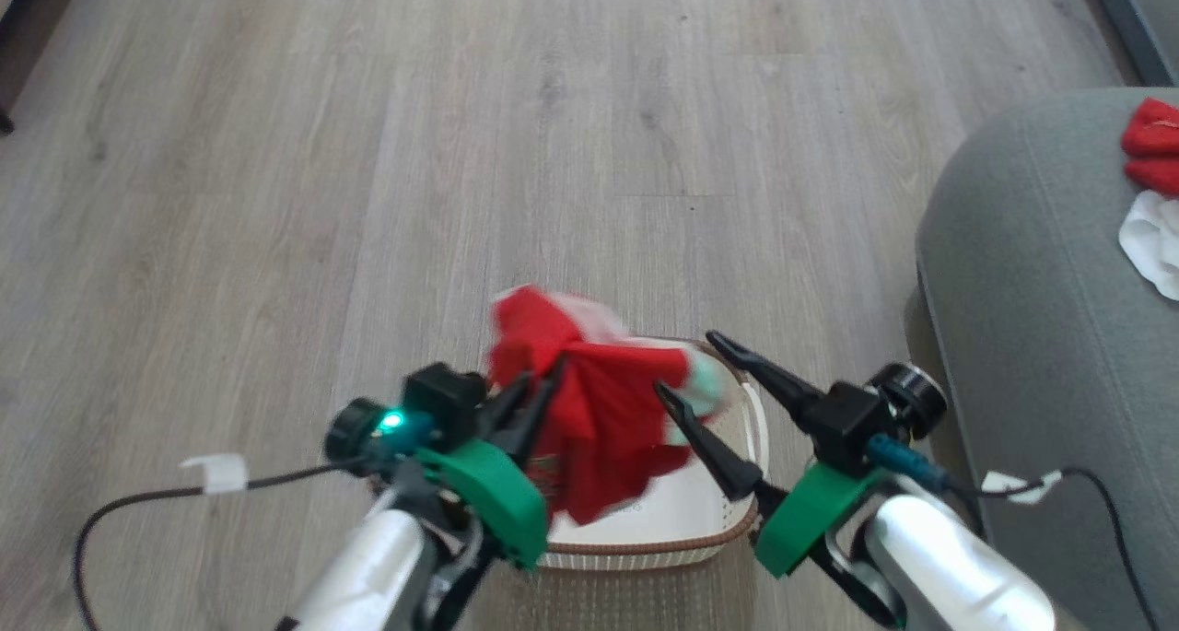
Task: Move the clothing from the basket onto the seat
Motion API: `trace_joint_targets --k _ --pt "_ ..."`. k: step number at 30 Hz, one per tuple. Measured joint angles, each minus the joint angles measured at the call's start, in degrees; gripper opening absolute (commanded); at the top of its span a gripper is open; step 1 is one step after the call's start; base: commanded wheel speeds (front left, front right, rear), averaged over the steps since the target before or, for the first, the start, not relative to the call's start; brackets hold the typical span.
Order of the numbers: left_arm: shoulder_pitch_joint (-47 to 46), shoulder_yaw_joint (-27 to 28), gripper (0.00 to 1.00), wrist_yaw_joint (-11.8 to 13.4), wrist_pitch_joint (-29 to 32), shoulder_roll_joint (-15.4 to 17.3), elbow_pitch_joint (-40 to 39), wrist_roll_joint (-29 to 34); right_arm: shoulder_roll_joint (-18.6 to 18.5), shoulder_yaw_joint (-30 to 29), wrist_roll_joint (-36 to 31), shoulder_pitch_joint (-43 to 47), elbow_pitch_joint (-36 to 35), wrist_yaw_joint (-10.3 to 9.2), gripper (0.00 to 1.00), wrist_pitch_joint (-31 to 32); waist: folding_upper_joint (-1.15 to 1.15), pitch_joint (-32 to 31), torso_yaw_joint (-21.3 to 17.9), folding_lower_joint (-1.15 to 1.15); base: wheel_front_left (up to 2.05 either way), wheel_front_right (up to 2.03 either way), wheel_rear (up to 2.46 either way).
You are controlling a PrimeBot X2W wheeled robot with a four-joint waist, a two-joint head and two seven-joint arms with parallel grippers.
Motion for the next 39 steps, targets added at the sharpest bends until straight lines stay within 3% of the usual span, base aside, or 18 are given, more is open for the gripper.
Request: trace_joint_targets --k 13,14,16,17,20,22,23,24,25,31,39 --pt "-0.01 -9.55 0.0 -3.94 4.09 -1.41 -11.77 -3.39 -1.41 6.26 5.83 -3.63 3.67 0.0 1.0 0.0 0.0 -0.1 1.47 0.0 0.0 0.0 0.0" --pt "-0.01 -9.73 0.0 -3.97 4.34 -1.32 -12.1 -3.83 -1.41 6.56 6.16 -3.68 3.67 0.0 0.76 0.0 0.0 -0.08 1.4 0.0 0.0 0.0 0.0" --pt "-0.01 -10.0 0.0 -4.0 4.53 -1.07 -12.27 -4.48 -1.44 7.09 7.01 -3.86 3.66 0.0 0.04 0.0 0.0 -0.02 1.27 0.0 0.0 0.0 0.0" --pt "-0.01 -10.03 0.0 -4.01 4.53 -0.8 -12.27 -4.49 -1.55 7.61 7.47 -4.04 3.66 0.0 0.0 0.0 0.0 -0.01 1.18 0.0 0.0 0.0 0.0" --pt "0.0 -9.81 0.0 -3.94 4.36 -0.02 -11.89 -4.48 -1.88 8.37 8.46 -4.6 3.65 0.0 0.0 0.0 0.0 0.01 0.75 0.0 0.0 0.0 0.0" --pt "0.0 -9.67 0.36 -3.91 4.0 0.08 -11.67 -4.47 -2.09 8.37 8.79 -4.66 3.63 0.0 0.0 0.0 0.0 0.02 0.56 0.0 0.0 0.0 0.0" --pt "0.01 -9.55 0.61 -3.81 3.64 0.13 -11.4 -4.45 -2.31 8.26 8.91 -4.65 3.61 0.0 0.0 0.0 0.0 0.03 0.34 0.0 0.0 0.0 0.0" --pt "0.01 -9.37 0.94 -3.56 3.11 0.15 -11.03 -4.28 -2.61 8.12 9.05 -4.65 3.58 0.0 0.0 0.0 0.0 0.05 0.08 0.0 0.0 0.0 0.0" --pt "0.01 -9.24 1.0 -3.33 2.61 0.23 -10.68 -4.08 -2.9 7.88 9.22 -4.65 3.53 0.0 0.0 0.0 0.0 0.06 -0.22 0.0 0.0 0.0 0.0" --pt "0.1 -8.54 1.0 -1.37 -1.33 0.92 -6.61 -1.81 -4.36 4.52 9.18 -4.66 2.46 0.0 0.0 0.0 0.0 0.18 -3.78 0.0 0.0 0.0 0.0" --pt "0.34 -8.01 1.0 -0.4 -5.61 -0.44 -2.44 -1.69 -5.79 -0.79 8.55 -4.5 -0.91 0.0 0.0 0.0 0.0 0.8 -12.87 0.0 0.0 0.0 0.0"
